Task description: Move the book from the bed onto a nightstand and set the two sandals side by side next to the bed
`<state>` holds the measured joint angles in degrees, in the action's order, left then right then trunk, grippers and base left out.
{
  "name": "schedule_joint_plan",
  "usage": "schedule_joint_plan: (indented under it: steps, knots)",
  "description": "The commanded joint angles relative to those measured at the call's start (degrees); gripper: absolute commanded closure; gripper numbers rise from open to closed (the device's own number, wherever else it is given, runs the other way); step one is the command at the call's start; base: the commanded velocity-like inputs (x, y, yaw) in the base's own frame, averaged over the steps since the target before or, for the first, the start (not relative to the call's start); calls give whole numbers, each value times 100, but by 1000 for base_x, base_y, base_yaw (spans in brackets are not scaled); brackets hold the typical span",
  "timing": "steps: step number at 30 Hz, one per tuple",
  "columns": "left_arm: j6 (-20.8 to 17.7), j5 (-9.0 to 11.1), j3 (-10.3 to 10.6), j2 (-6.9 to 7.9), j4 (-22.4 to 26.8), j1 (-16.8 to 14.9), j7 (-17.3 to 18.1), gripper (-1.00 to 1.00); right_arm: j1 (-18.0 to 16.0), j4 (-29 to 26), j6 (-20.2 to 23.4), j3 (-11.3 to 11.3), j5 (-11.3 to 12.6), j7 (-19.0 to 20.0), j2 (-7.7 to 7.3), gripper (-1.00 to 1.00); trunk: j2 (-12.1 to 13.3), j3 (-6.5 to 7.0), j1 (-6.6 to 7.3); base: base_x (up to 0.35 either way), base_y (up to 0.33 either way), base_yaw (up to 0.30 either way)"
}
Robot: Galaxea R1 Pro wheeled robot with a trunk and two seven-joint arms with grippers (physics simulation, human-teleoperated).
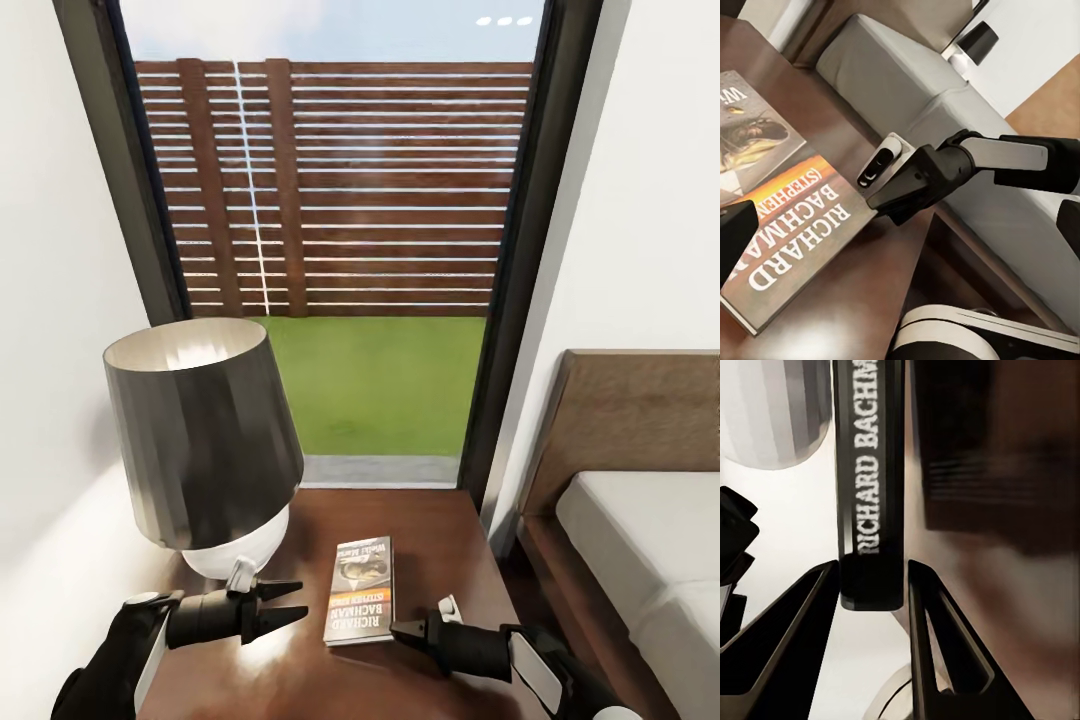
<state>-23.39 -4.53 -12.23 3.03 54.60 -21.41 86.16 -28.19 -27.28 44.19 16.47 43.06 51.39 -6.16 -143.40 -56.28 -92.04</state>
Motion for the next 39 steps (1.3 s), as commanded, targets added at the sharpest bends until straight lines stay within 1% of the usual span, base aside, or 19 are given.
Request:
schedule_joint_plan:
  steps: [1, 12, 16, 31, 32, 39]
  knots:
    - [-61, -48, -16, -4, 7, -4, 42, -100, -2, 12, -60, 40, -131, -8, -8, 100, -2, -6, 1, 0, 0, 0]
    - [-61, -48, -16, -4, 7, -4, 42, -100, -2, 12, -60, 40, -131, -6, -8, 100, -2, -6, 1, 0, 0, 0]
    - [-61, -48, -16, -4, 7, -4, 42, -100, -2, 12, -60, 39, -131, -6, -8, 100, 3, 82, 11, 0, 0, 0]
    - [-61, -48, -16, -4, 7, -4, 42, -100, -2, 10, -60, 34, -131, -2, -16, 100, 3, 82, 11, 0, 0, 0]
    - [-61, -48, -16, -4, 7, -4, 42, -100, -2, 9, -60, 34, -131, -2, -16, -100, 3, 82, 11, 0, 0, 0]
    - [-61, -48, -16, -4, 7, -4, 42, -100, -2, 10, -60, 34, -131, -5, -16, -100, 3, 82, 11, 0, 0, 0]
